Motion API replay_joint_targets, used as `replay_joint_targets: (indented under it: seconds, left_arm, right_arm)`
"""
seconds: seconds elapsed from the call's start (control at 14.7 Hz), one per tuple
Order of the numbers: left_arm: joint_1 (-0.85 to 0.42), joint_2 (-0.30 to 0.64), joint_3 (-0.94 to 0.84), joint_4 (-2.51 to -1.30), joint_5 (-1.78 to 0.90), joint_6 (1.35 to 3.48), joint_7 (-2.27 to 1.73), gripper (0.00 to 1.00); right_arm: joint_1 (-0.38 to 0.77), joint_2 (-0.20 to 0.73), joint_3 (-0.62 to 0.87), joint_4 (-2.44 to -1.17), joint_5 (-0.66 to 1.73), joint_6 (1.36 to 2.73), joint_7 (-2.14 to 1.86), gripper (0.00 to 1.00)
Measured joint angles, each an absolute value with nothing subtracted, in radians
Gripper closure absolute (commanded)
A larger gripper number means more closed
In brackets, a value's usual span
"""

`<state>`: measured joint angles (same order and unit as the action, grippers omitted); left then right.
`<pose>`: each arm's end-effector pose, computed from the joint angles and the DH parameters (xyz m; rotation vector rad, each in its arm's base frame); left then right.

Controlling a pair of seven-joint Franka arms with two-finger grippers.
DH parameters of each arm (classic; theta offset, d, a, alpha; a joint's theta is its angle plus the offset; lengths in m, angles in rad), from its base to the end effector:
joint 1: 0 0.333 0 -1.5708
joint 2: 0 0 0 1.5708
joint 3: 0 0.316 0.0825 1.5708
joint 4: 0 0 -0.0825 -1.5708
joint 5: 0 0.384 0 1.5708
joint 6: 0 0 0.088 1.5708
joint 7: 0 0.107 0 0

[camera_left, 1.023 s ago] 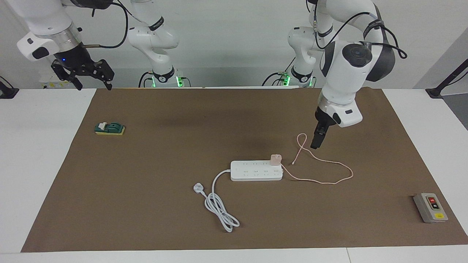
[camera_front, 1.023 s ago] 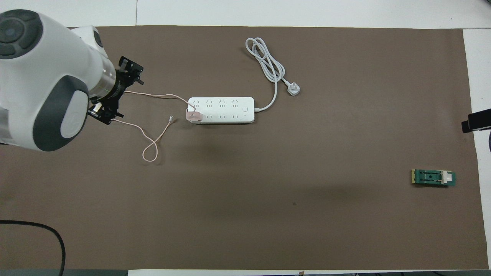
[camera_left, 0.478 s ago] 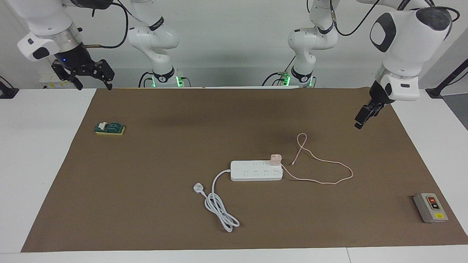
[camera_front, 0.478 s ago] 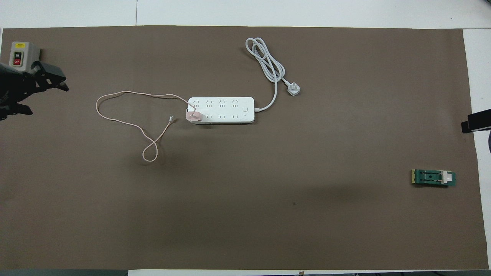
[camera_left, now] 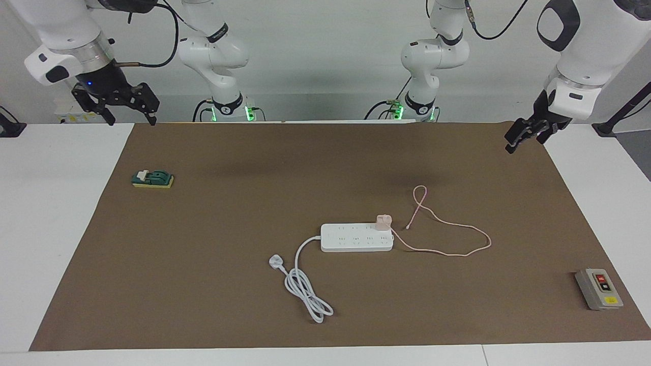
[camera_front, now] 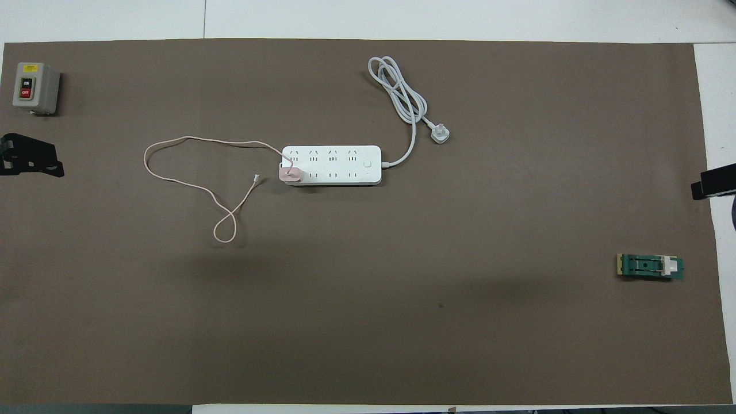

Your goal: Plug charger into power strip

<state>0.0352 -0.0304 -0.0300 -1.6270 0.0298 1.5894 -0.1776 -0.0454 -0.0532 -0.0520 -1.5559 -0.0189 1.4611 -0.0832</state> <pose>0.5461 0.0057 0.6163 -3.0975 -0.2829 0.0071 0.5238 -0.0542 0.6508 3.1285 -0.0246 -0.0672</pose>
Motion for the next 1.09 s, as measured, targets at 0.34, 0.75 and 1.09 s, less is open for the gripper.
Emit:
replay_joint_targets:
  seconds: [0.34, 0.75, 1.09]
  left_arm:
    - [0.027, -0.065, -0.044, -1.637, 0.026, 1.555, -0.163, 0.00]
    - [-0.039, -0.068, -0.031, -1.655, 0.007, 1.540, -0.105, 0.00]
    - [-0.057, -0.069, -0.016, -1.655, -0.026, 1.537, -0.052, 0.00]
  right_arm:
    - [-0.045, -0.053, -0.041, -1.556, -0.019, 1.461, -0.083, 0.00]
    - [-0.045, -0.054, -0.040, -1.558, -0.019, 1.461, -0.083, 0.00]
    - [-0.045, -0.055, -0.040, -1.559, -0.019, 1.461, -0.083, 0.00]
